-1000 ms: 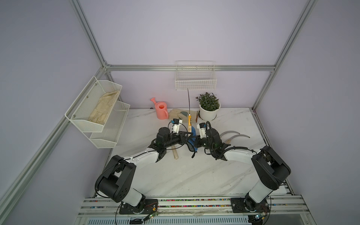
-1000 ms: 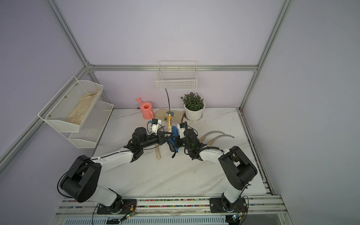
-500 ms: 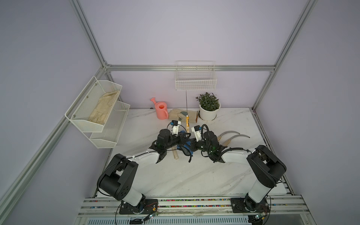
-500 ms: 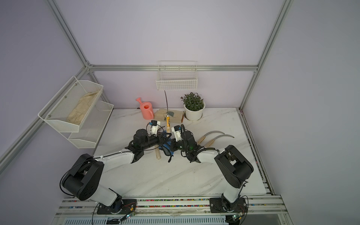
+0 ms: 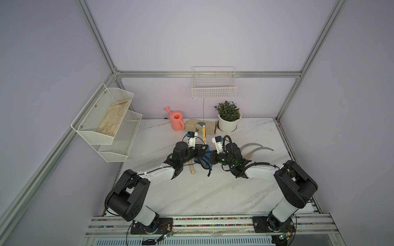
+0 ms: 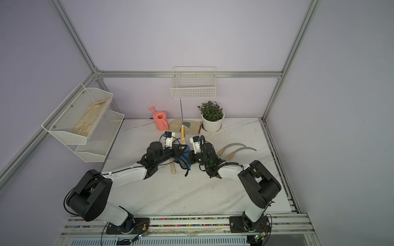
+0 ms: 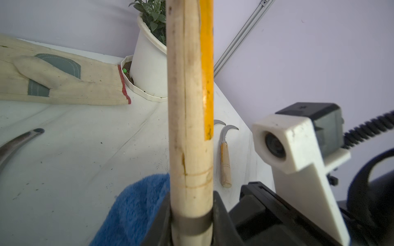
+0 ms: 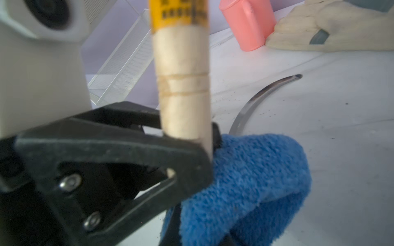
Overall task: Wipe small sickles with rags
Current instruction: Wipe the small sickle.
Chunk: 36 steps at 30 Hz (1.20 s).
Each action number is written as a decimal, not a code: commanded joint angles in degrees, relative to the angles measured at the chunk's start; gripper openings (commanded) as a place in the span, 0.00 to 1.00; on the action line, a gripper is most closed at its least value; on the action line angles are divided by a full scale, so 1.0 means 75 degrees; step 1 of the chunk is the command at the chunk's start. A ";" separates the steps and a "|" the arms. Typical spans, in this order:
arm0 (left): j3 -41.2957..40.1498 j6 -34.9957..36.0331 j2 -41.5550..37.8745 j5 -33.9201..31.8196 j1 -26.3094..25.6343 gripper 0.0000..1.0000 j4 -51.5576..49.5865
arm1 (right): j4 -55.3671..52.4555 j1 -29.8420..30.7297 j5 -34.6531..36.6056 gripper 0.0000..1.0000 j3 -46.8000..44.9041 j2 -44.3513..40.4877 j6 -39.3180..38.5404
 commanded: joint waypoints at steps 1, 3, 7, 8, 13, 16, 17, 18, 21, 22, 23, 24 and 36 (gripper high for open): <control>-0.0039 0.0278 -0.0185 -0.0310 -0.0023 0.00 -0.0149 | 0.0973 0.0248 -0.0539 0.00 0.0193 -0.0025 0.0108; -0.0028 0.0313 -0.0174 -0.0362 -0.0037 0.00 -0.0181 | 0.0915 0.0242 -0.0414 0.00 0.0142 -0.0148 0.0042; -0.0029 0.0338 -0.0180 -0.0385 -0.0057 0.00 -0.0210 | 0.0772 -0.0119 -0.0218 0.00 -0.0067 -0.0439 0.0097; -0.0018 0.0326 -0.0196 -0.0360 -0.0059 0.00 -0.0213 | 0.0811 -0.0314 -0.0311 0.00 -0.0097 -0.0434 0.0222; -0.0021 0.0360 -0.0274 -0.0289 -0.0192 0.00 -0.0223 | 0.0892 -0.0927 -0.0524 0.00 -0.0122 -0.0361 0.0412; -0.0010 0.0407 -0.0318 -0.0332 -0.0259 0.00 -0.0279 | 0.1172 -0.0552 -0.0520 0.00 -0.0131 -0.0298 0.0413; -0.0019 0.0413 -0.0331 -0.0347 -0.0270 0.00 -0.0282 | 0.1116 -0.0356 -0.0425 0.00 -0.0081 -0.0279 0.0342; -0.0027 0.0424 -0.0353 -0.0357 -0.0271 0.00 -0.0282 | 0.1028 -0.0148 -0.0336 0.00 -0.0004 -0.0242 0.0278; -0.0027 0.0521 -0.0458 -0.0525 -0.0271 0.00 -0.0409 | 0.1088 0.0182 -0.0480 0.00 0.0116 -0.0104 0.0356; -0.0057 0.0536 -0.0490 -0.0603 -0.0271 0.00 -0.0423 | 0.1154 0.0190 -0.0543 0.00 0.0122 -0.0100 0.0399; -0.0076 0.0536 -0.0514 -0.0634 -0.0271 0.00 -0.0416 | 0.1159 0.0190 -0.0545 0.00 0.0111 -0.0115 0.0385; -0.0080 0.0537 -0.0527 -0.0607 -0.0268 0.00 -0.0419 | 0.1105 0.0190 -0.0443 0.00 0.0094 -0.0166 0.0308; -0.0223 0.0531 -0.0732 -0.0497 -0.0283 0.00 -0.0429 | 0.1270 -0.0138 -0.0538 0.00 0.0162 0.0143 0.0700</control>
